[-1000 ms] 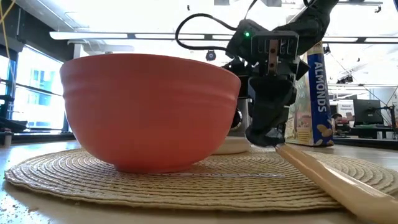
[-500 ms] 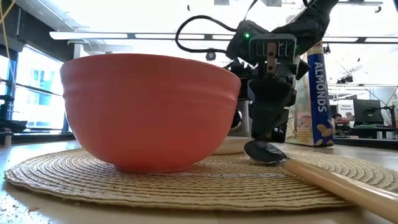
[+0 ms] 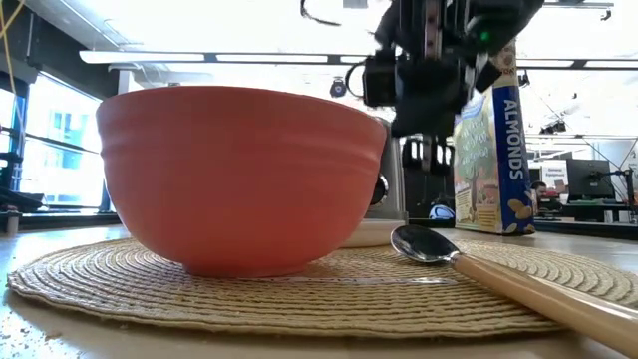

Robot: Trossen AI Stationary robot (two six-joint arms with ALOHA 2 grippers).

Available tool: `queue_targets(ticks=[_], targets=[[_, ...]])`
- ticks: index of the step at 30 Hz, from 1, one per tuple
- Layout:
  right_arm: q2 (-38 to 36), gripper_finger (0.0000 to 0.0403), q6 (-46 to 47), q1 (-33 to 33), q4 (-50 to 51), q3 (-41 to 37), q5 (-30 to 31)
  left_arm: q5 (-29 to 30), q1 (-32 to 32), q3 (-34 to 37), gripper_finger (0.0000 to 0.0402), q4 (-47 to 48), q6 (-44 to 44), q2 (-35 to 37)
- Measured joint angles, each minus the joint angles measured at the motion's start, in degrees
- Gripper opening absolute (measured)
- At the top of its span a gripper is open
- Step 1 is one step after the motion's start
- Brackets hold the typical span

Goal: Arrange a breakfast setting
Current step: Pour the cereal into the bowl

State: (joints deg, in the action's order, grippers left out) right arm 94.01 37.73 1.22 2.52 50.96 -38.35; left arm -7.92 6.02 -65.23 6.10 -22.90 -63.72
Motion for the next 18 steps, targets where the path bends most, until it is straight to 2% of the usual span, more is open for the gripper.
queue_targets(ticks=[18], targets=[[-17.7, 0.0000, 6.0, -1.3, 0.0, 0.0, 9.6, 1.2, 0.0, 0.0, 0.0138, 11.2, -1.0, 0.0]])
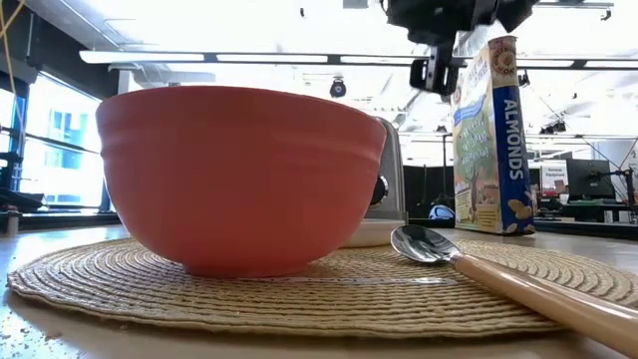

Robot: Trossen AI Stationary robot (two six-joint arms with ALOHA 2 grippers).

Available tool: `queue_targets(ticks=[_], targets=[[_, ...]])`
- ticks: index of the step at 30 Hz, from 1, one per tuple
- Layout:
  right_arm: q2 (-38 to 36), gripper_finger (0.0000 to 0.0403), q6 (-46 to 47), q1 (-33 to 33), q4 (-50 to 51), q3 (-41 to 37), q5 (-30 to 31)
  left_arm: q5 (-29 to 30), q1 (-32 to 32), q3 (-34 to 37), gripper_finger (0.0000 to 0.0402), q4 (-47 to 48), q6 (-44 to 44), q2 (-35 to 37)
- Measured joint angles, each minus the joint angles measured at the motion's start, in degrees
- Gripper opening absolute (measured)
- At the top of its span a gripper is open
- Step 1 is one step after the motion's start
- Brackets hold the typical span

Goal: Arrange a breakfast setting
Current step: Pour the cereal into the bowl

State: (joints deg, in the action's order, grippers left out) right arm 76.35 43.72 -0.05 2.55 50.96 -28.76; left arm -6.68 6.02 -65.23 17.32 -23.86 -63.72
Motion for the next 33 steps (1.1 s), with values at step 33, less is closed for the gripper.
queue_targets(ticks=[33], targets=[[-4.5, 0.0015, 21.0, -13.8, 25.5, 0.0, 10.6, 4.9, 0.0, 0.0, 0.0138, 8.6, 2.7, 0.0]])
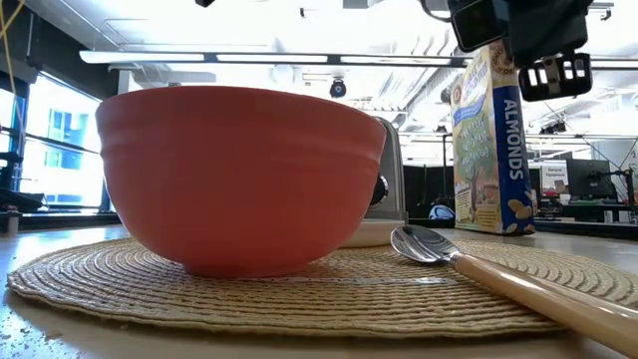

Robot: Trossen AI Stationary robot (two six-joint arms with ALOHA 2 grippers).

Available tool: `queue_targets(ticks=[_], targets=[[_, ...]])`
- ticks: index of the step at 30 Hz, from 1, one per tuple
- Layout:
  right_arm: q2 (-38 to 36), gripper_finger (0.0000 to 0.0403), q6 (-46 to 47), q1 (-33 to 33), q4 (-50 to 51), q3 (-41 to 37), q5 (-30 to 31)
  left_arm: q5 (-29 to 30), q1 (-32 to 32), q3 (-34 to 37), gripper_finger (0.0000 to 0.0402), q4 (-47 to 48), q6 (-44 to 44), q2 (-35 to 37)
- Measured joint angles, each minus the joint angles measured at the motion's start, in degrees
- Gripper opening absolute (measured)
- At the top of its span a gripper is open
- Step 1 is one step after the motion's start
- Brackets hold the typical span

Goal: Arrange a breakfast setting
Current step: Pour the cereal into the bowl

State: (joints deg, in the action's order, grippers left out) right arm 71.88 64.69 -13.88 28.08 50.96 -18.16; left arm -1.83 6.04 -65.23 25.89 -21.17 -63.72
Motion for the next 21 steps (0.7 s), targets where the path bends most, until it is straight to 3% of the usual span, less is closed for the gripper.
queue_targets(ticks=[12, 21], targets=[[0.0, 0.0111, 4.5, -5.6, 0.5, 0.0, 9.2, 0.2, 0.0, 0.0, 0.0138, 0.1, 1.1, 0.0], [0.0, 0.0163, 11.6, -9.8, 8.2, 0.0, 14.0, 0.2, 0.0, 0.0, 0.0138, 0.1, 0.9, 0.0]])
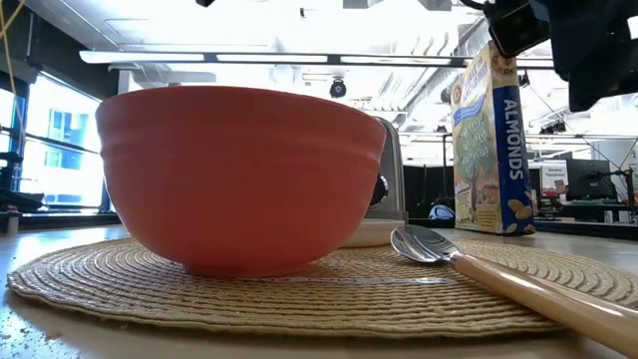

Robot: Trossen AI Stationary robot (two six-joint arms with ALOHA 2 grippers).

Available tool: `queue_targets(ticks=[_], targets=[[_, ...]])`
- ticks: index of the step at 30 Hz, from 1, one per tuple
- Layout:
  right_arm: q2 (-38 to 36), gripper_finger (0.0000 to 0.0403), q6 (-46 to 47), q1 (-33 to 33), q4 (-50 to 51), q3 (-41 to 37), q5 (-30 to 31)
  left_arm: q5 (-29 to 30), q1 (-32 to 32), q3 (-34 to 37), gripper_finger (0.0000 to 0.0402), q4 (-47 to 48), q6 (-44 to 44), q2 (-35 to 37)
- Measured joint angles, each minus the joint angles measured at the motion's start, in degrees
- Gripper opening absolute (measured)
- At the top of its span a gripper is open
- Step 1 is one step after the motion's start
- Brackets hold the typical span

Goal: Arrange a breakfast setting
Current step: Pour the cereal into the bowl

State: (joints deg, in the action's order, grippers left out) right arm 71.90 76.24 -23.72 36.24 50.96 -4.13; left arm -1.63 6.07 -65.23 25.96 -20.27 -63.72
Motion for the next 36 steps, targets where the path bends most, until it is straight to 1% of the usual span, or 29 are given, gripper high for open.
queue_targets(ticks=[9, 13, 16, 21, 26, 30, 36], targets=[[0.0, 0.0188, 3.0, -1.6, 3.3, 0.0, 1.4, 0.0, 0.0, 0.0, 0.0138, 0.0, 0.0, 0.0], [0.0, 0.0197, 3.6, -1.5, 4.1, 0.0, 5.9, 0.0, 0.0, 0.0, 0.0138, 0.0, -0.1, 0.0], [0.0, 0.0199, 5.1, -1.5, 5.8, 0.0, 11.8, 0.0, 0.0, 0.0, 0.0138, 0.0, 0.0, 0.0], [0.0, 0.0199, 9.2, -1.5, 11.9, 0.0, 19.3, 0.0, 0.0, 0.0, 0.0138, 0.0, -0.1, 0.0], [0.0, 0.0199, 11.8, -1.5, 16.6, 0.0, 25.2, 0.0, 0.0, 0.0, 0.0138, 0.0, -0.7, 0.0], [0.0, 0.0199, 11.8, -1.5, 17.5, 0.0, 27.7, 0.0, 0.0, 0.0, 0.0138, 0.0, -0.7, 0.0], [0.0, 0.0199, 11.8, -1.5, 17.6, 0.0, 27.9, 0.0, 0.0, 0.0, 0.0138, 0.0, -0.7, 0.0]])
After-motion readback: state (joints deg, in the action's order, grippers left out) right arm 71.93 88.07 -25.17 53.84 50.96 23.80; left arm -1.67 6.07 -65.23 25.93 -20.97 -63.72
